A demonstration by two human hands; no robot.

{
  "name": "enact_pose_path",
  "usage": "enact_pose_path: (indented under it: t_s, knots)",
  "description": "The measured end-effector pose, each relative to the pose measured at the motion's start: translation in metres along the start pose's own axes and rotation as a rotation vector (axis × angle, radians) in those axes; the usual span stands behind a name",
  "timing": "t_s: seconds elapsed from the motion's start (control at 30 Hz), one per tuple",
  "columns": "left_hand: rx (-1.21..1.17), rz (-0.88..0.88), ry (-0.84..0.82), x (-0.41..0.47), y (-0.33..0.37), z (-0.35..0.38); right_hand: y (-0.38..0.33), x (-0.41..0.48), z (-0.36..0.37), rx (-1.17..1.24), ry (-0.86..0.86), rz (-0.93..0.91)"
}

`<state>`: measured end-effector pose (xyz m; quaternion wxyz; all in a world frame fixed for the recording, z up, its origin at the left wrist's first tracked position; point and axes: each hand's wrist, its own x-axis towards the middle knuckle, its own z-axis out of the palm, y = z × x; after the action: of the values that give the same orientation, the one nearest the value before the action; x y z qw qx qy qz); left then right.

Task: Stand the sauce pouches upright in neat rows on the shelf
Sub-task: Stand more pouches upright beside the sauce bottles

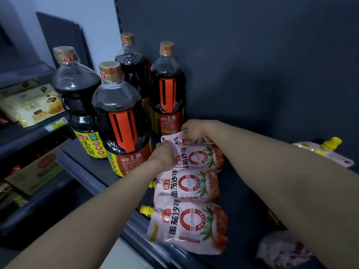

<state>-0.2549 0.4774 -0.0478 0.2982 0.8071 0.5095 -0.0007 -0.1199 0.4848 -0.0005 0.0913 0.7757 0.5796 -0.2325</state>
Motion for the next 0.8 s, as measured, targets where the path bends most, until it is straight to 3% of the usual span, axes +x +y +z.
enact_pose_path:
  t_s: [0.17, 0.47, 0.8]
  knots:
    - [0.009, 0.014, 0.034, 0.006, 0.000, -0.001, 0.004, 0.007, 0.004, 0.147, 0.046, -0.003]
    - [-0.191, -0.012, 0.050, 0.010, 0.002, -0.001, 0.013, 0.001, -0.003, 0.103, -0.015, -0.030]
    - [-0.268, 0.037, 0.243, -0.004, 0.030, -0.022, 0.038, -0.043, -0.035, -0.082, 0.274, -0.015]
